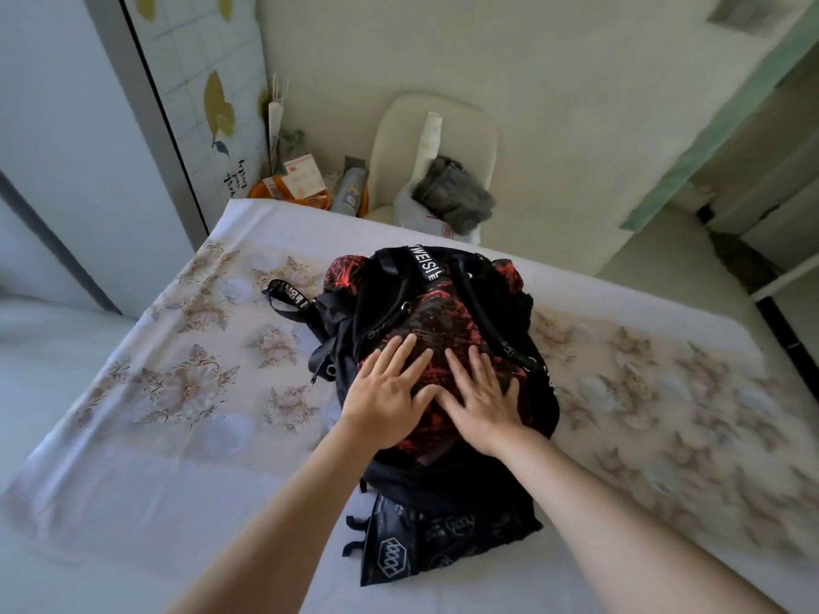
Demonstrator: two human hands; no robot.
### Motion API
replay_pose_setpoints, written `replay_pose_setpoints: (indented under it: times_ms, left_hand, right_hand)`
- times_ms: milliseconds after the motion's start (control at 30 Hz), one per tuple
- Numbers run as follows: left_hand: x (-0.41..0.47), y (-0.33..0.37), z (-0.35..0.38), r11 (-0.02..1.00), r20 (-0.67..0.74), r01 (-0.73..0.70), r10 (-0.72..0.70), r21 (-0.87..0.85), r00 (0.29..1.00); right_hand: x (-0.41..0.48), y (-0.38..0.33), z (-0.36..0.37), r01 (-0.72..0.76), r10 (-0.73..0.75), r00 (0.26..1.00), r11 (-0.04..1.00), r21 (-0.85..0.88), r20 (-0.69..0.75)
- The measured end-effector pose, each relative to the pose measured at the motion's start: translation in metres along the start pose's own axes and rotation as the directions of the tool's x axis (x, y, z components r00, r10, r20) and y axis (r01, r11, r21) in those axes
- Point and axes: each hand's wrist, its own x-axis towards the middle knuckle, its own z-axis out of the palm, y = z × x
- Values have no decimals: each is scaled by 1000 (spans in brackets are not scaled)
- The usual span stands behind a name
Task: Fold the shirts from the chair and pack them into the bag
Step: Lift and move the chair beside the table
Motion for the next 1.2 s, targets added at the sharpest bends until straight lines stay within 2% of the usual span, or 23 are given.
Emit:
replay_pose_setpoints:
  times_ms: [133,233,333,400,533,633,733,833,933,1067,1200]
  left_hand:
    - [0,12,-6,993,-25,72,-70,98,997]
    - [9,42,-16,969,-47,221,-216,112,975]
    - [27,109,-18,936,-110,344,-335,73,936]
    - [39,169,-9,945,-153,327,-318,31,936]
    - [68,312,25,975,-93,216,-220,-54,971]
    - [89,418,57,989,52,104,-99,-109,994]
    - [104,501,92,987,222,-14,50,-157,974]
    - [117,593,129,967,350,-152,217,-202,911]
    - [122,683,166,928,400,-276,360,-252,843]
    - [113,788,217,823,434,-467,568,-324,699]
    - [71,873,250,745,512,-527,666,-409,543]
  right_hand:
    - [-2,19,-13,109,-108,993,994,-7,52]
    - [-19,60,-25,233,-233,972,971,58,-5]
    - [-46,129,-44,261,-254,965,957,123,-71]
    - [-66,188,-60,229,-217,972,963,142,-95]
    - [-113,323,-95,163,-125,975,964,212,-182]
    - [-148,428,-112,40,20,979,957,289,-202]
    - [-186,515,-121,-108,194,954,933,344,-227]
    - [-243,601,-117,-250,371,893,881,402,-257]
    - [-305,678,-99,-423,537,814,810,407,-223]
    - [-394,754,-70,-624,722,669,676,391,-180]
    - [-482,804,-47,-757,825,544,561,333,-154]
